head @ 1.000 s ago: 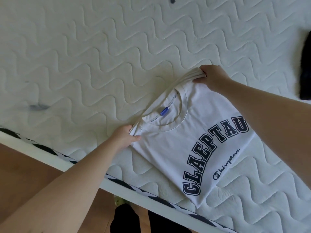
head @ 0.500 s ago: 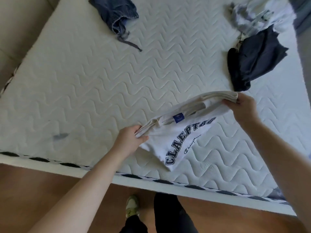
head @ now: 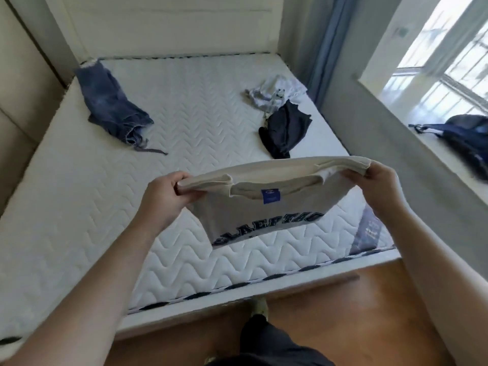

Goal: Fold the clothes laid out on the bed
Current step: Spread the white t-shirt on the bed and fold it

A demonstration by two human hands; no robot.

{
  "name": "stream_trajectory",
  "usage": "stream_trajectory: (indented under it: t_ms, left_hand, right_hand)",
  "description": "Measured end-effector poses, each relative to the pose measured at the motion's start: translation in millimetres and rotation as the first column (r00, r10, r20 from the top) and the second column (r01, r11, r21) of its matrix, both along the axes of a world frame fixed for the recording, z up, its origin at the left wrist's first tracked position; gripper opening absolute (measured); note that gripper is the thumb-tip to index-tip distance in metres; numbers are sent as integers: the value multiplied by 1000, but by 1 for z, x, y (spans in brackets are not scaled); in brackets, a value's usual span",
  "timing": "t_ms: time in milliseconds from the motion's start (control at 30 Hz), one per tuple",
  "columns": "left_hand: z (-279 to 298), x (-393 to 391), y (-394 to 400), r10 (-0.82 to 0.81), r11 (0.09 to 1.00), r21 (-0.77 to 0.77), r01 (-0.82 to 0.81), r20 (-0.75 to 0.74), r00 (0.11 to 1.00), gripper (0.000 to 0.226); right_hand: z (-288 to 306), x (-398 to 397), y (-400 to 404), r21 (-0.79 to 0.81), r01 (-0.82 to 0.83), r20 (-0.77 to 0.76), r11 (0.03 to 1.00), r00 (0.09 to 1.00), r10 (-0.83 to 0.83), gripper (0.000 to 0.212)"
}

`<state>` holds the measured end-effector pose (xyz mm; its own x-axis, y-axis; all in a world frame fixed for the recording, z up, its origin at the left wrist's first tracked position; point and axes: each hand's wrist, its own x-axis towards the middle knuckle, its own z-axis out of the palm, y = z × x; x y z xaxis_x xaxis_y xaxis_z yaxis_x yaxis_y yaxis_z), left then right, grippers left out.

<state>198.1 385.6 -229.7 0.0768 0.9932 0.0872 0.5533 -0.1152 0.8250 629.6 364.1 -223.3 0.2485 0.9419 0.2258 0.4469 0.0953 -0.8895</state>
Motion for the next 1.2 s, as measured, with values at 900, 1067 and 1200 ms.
stream_trajectory:
  t_ms: [900, 1067, 1200]
  left_hand:
    - [-9, 338, -84, -381, 906, -152, 394, 111, 918, 20]
    - [-33, 390, -93, -340, 922, -180, 341, 38, 940, 9]
    - [-50, 418, -83, -305, 940, -164, 299, -15, 952, 14]
  right_hand:
    - [-27, 288, -276, -175, 361, -124, 916, 915, -385, 18]
    - [-48, 343, -275, -269, 341, -70, 901, 926, -371, 18]
    - [-63, 373, -247, -326, 314, -30, 892, 939, -342, 21]
